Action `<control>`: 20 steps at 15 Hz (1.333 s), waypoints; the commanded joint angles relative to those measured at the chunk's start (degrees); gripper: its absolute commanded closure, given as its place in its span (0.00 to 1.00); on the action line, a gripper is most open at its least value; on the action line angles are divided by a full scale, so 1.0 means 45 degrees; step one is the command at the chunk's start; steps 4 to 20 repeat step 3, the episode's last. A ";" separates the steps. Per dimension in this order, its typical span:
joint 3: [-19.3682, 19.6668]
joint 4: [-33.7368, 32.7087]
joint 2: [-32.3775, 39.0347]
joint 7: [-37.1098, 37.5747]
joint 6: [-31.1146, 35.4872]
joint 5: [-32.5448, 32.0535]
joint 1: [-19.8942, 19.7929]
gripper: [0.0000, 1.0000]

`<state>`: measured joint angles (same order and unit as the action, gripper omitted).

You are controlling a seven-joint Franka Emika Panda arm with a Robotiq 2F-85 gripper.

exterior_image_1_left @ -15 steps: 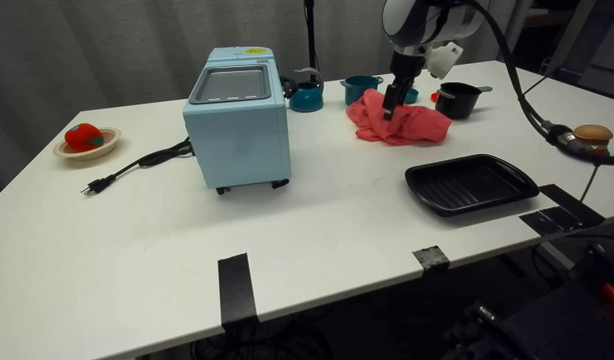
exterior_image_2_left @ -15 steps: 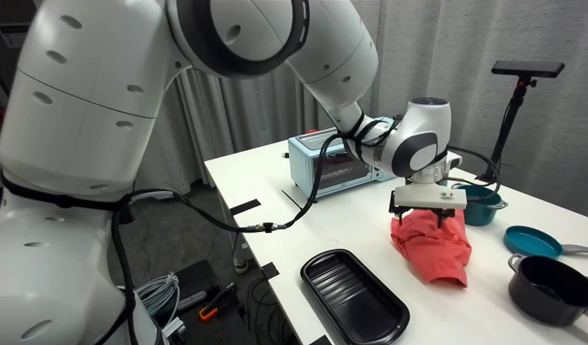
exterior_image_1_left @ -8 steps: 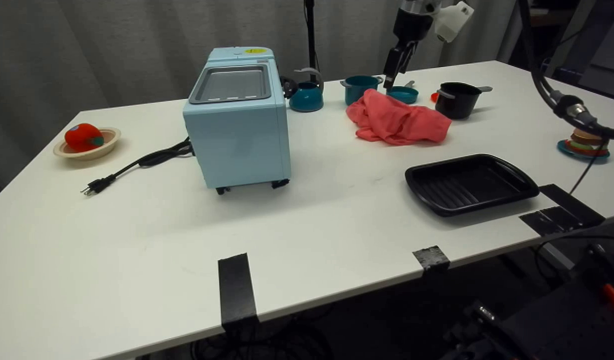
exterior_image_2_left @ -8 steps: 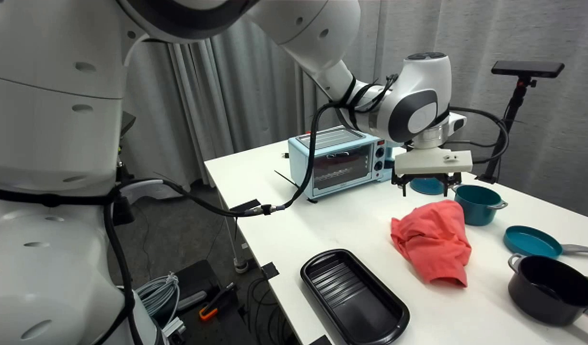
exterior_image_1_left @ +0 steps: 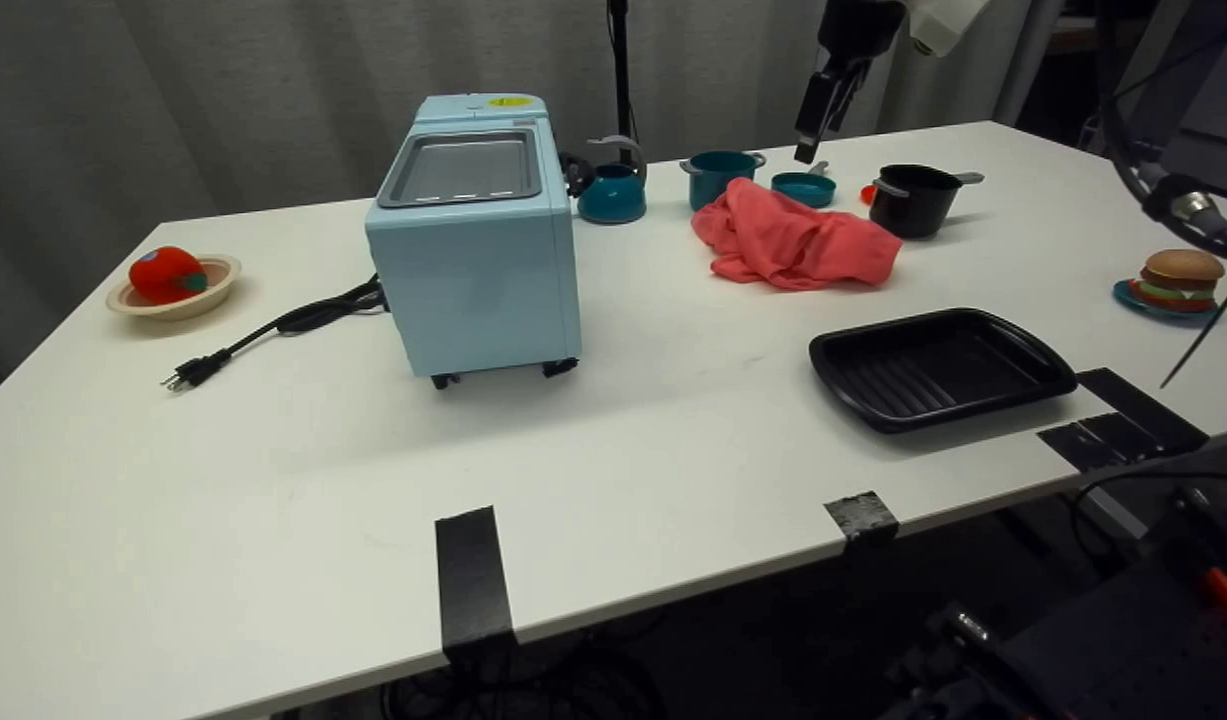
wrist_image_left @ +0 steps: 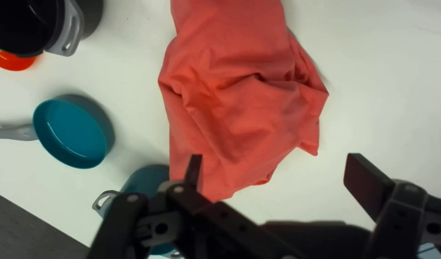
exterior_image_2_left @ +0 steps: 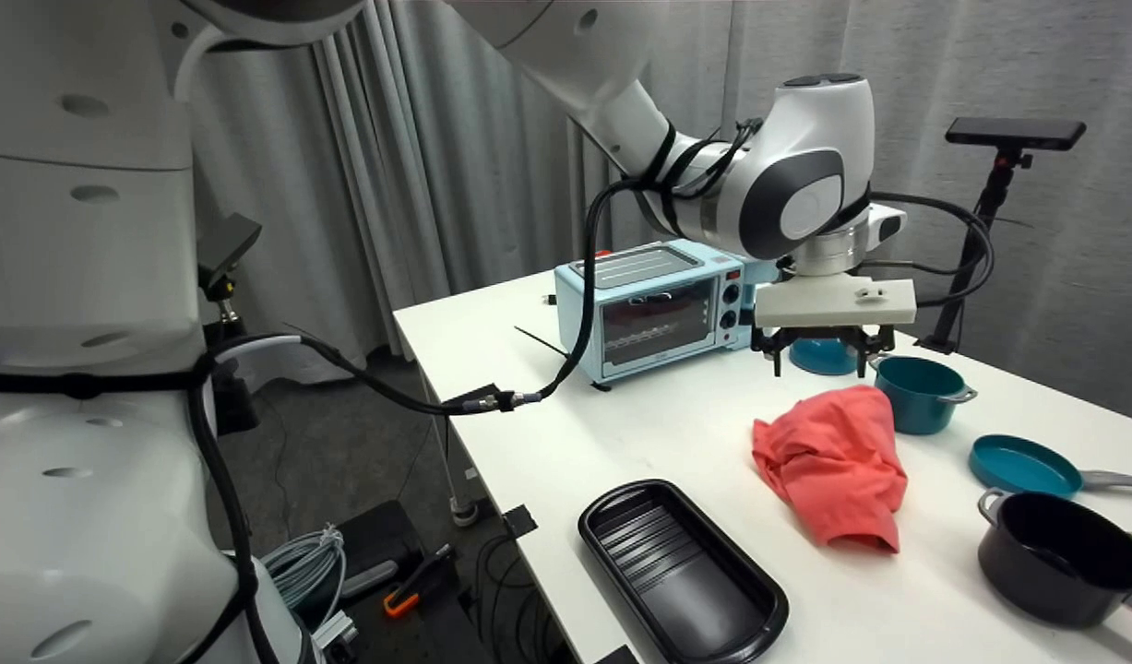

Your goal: Fold the sweatshirt twice

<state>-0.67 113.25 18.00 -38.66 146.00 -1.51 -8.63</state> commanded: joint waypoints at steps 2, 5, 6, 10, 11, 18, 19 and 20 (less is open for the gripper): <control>-0.0030 0.0067 -0.0063 0.0040 -0.0025 -0.0033 -0.0042 0.00; -0.0030 0.0096 -0.0077 0.0039 -0.0025 -0.0033 -0.0041 0.00; -0.0030 0.0096 -0.0077 0.0039 -0.0025 -0.0033 -0.0041 0.00; -0.0030 0.0096 -0.0077 0.0039 -0.0025 -0.0033 -0.0041 0.00; -0.0030 0.0096 -0.0077 0.0039 -0.0025 -0.0033 -0.0041 0.00; -0.0030 0.0096 -0.0077 0.0039 -0.0025 -0.0033 -0.0041 0.00; -0.0030 0.0096 -0.0077 0.0039 -0.0025 -0.0033 -0.0041 0.00; -0.0030 0.0096 -0.0077 0.0039 -0.0025 -0.0033 -0.0041 0.00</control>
